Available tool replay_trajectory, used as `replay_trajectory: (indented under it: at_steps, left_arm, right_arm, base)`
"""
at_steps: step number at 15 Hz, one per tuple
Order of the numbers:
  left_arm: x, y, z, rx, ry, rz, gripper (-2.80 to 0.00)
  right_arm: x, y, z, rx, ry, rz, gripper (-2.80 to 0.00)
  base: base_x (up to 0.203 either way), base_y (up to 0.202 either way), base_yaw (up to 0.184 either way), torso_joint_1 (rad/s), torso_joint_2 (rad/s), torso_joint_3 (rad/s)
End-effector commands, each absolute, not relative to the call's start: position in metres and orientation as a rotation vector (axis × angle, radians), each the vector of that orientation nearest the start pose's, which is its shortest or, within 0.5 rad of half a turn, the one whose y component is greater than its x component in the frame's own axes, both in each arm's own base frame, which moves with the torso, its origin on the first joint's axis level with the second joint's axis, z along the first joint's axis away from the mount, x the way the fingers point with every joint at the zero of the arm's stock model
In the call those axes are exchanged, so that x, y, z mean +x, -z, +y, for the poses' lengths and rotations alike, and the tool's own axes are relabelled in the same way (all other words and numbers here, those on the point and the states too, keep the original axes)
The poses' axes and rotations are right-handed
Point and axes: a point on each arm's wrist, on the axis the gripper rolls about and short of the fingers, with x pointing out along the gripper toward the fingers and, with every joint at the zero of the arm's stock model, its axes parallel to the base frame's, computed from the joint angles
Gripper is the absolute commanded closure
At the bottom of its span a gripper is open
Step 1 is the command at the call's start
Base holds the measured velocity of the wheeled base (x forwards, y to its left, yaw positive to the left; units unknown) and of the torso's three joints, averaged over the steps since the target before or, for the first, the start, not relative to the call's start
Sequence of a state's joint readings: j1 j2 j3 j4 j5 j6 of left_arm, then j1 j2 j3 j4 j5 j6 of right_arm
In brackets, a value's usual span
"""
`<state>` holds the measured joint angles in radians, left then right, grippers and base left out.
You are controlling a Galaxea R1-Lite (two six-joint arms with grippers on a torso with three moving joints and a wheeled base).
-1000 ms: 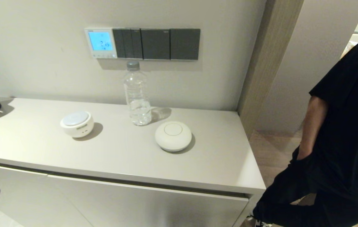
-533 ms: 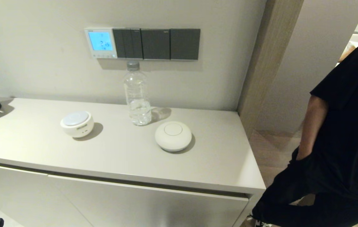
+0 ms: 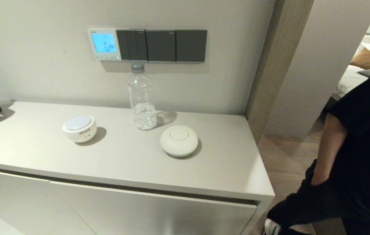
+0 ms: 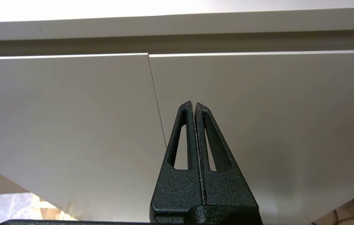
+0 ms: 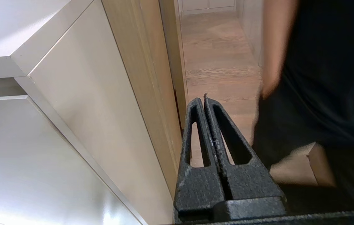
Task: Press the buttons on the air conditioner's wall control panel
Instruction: Turn off the central air conditioner
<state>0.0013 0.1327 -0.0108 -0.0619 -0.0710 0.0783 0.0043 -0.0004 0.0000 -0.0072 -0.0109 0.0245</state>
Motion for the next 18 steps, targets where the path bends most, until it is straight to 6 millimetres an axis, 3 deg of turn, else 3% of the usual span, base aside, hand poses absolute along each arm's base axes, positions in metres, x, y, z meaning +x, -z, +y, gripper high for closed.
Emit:
replay_trajectory:
  at_steps: [1,18]
  left_arm:
    - [-0.0150,-0.0856,-0.0015,0.081,0.064,0.029,0.00]
    - [-0.0235,-0.0801,-0.0012,0.083,0.050,-0.029,0.00]
  right_arm:
    - [-0.0226,-0.0757,-0.0003,0.025,0.006,-0.006,0.00]
    - [-0.0226,-0.0754,-0.0003,0.025,0.006,-0.005,0.00]
  base:
    - [0.000,0.000,0.000,0.000,0.00,0.000]
    - [0.000,0.000,0.000,0.000,0.00,0.000]
